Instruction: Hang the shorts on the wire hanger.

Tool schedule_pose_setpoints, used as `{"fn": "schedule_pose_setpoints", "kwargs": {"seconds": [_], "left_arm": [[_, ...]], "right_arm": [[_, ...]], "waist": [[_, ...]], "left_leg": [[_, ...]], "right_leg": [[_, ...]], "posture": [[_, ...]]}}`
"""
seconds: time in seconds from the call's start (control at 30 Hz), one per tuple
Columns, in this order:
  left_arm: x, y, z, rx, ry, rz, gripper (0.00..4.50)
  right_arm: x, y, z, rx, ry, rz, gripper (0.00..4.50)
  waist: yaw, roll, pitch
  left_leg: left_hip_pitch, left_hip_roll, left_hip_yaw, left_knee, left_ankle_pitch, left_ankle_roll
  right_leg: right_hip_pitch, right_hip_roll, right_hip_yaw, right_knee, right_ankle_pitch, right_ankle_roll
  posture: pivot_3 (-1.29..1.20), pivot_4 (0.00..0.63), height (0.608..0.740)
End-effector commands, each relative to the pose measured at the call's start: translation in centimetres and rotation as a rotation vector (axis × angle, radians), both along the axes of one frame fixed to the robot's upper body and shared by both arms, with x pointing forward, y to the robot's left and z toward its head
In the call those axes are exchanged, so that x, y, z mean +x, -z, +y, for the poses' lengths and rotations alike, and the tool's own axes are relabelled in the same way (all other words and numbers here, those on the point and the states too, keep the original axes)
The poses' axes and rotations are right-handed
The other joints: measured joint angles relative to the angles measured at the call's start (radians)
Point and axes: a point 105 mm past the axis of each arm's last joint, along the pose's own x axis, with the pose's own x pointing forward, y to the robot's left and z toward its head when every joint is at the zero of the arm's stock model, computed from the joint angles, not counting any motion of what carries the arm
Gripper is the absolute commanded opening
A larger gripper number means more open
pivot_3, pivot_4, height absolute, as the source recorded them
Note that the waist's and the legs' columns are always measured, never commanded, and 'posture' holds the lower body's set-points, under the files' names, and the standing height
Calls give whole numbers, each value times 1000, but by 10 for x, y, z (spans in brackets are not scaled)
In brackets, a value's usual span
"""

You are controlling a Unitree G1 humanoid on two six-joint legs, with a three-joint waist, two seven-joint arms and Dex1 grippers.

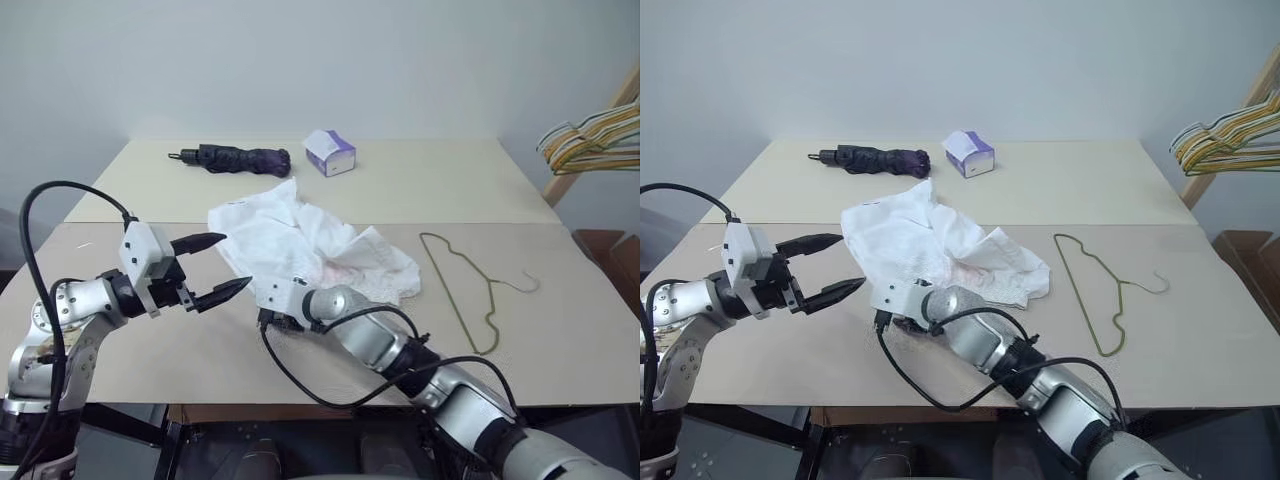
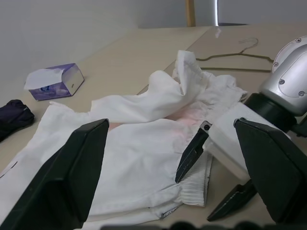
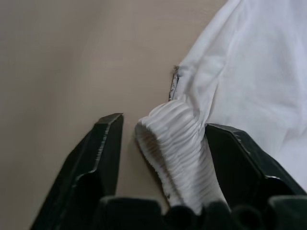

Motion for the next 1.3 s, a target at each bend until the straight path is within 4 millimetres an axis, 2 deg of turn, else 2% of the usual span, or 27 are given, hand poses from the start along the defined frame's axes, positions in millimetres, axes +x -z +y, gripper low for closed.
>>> {"fn": "schedule_pose_setpoints", "kwargs": {"seconds": [0.03, 0.2, 0.3, 0.4, 0.5, 0.57, 0.6, 0.7, 0.83, 0.93, 1.03, 1.13, 1.17, 1.23, 1.3], "left_arm": [[-1, -12, -3, 5, 2, -62, 4500], [2, -9, -6, 3, 0, -62, 4500], [2, -5, -7, 33, 11, -72, 4500], [7, -6, -3, 49, 4, -83, 4500], [9, -6, -3, 49, 11, -82, 4500], [9, -2, -6, 49, 32, -68, 4500], [9, -1, -6, 48, 39, -65, 4500], [11, 2, -10, 47, 55, -63, 4500], [13, 0, -14, 50, 75, -67, 4500], [14, -1, -14, 60, 88, -66, 4500], [13, 0, -12, 74, 92, -53, 4500], [12, 3, -6, 111, 97, -36, 4500], [12, 4, -4, 129, 99, -33, 4500], [12, 6, -2, 145, 101, -31, 4500], [14, 5, -2, 146, 103, -33, 4500]], "right_arm": [[13, -9, 1, -6, 50, -75, 1749], [15, -15, -11, -37, 35, -129, 96], [7, -27, -24, -3, 17, -132, 39], [-12, -46, -45, 82, -27, -82, 39], [-31, -61, -78, 91, -133, -112, 39], [-48, -65, -114, 26, -248, -84, 39], [-55, -65, -126, -1, -285, -65, 39], [-57, -61, -159, -78, -296, -39, 39], [-58, -53, -181, -186, -263, -38, 1163], [-57, -54, -190, -269, -227, -89, 2233], [-63, -69, -187, -180, -146, -83, 3303], [-78, -78, -176, -140, -134, -89, 4300], [-81, -79, -169, -118, -116, -87, 4483], [-82, -77, -158, -88, -47, -70, 4483], [-82, -71, -151, -76, 61, 28, 4483]], "waist": [[-1, 0, 0], [1, 0, 0], [3, 0, -1], [4, 0, -1], [4, -1, -1], [6, -1, -1], [7, -1, -1], [-2, -2, -2], [-26, -2, -2], [-30, -2, -2], [-28, -2, -2], [-28, -2, -2], [-28, -2, -2], [-28, -3, -3], [-29, -3, -3]], "left_leg": [[0, 0, 0, -1, 0, 0], [0, 0, 0, -1, 0, -1], [0, 0, 0, -1, 1, -1], [-2, 0, 0, -1, 1, -1], [-3, 0, 0, 0, 0, -1], [-3, 0, 0, 0, 0, -1], [-4, 0, 0, 1, 0, -1], [-3, 0, 1, 1, 0, -1], [-2, 2, 2, 0, 0, -1], [-3, 2, 2, 1, 0, -1], [-4, 1, 2, 1, 0, -1], [-4, 1, 2, 1, 0, -1], [-3, 2, 2, 1, 0, -1], [-3, 2, 2, 1, 0, -1], [-3, 2, 2, 1, 0, -1]], "right_leg": [[0, 0, 0, 0, 0, 0], [0, 0, 0, 0, 0, 0], [0, 0, 0, 0, 0, 0], [-1, 0, 0, 0, 0, 0], [-1, 0, -1, -1, 0, 0], [0, 0, -1, -2, 0, 1], [0, -1, -1, -2, 0, 1], [1, -2, -2, -3, -1, 1], [1, -1, -1, -2, -1, 1], [1, -1, -1, -2, -1, 1], [0, -1, -1, -3, -1, 1], [0, -1, -1, -2, -1, 1], [0, -1, -1, -2, -1, 1], [0, -1, -1, -2, -1, 1], [0, -1, -1, -2, -1, 1]], "posture": [[-70, 0, 740], [-85, 0, 740], [-84, 0, 740], [-93, 0, 740], [-123, 0, 740], [-141, 0, 740], [-146, 0, 740], [-160, 0, 740], [-169, 0, 740], [-171, 0, 740], [-170, 0, 740], [-174, 0, 740], [-177, 0, 740], [-177, 0, 740], [-176, 1, 740]]}}
